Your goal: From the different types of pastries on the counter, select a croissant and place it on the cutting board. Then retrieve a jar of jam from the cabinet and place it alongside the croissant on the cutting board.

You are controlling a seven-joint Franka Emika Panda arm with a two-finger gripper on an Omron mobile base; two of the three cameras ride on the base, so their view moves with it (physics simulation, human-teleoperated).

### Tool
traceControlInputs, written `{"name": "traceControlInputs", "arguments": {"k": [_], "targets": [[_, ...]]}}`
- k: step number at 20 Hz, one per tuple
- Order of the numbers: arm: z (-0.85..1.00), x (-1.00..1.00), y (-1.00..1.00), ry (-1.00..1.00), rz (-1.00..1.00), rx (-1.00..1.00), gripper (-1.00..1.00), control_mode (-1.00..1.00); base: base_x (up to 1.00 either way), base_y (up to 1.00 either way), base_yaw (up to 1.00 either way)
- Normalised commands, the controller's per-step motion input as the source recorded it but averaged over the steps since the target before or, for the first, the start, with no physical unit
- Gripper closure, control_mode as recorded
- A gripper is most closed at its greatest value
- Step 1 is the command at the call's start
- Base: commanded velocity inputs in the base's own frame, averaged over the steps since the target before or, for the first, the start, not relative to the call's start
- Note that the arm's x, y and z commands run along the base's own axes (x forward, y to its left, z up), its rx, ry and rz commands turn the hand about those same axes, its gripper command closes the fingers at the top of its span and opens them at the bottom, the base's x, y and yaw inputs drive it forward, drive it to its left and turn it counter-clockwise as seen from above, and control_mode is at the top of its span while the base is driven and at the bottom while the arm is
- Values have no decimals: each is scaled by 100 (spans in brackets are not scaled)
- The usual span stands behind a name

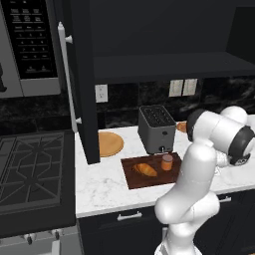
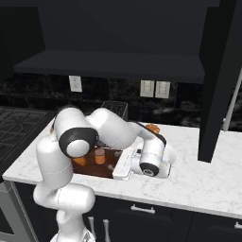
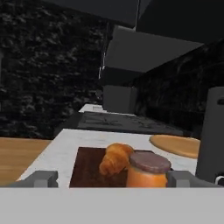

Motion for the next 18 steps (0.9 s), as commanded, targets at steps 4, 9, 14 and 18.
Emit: {"name": "traceControlInputs", "arguments": {"k": [4,9,14,18], "targets": [[77,-73,-27,0,-4,1,-100,-100,0,0,0],[60,-99,-36,-2,-6,7,-100,-100,0,0,0],[98,-100,-25,0,-14,12,-100,-100,0,0,0],[59,-100,-21,-5,-13,16,-100,-100,0,0,0]]}}
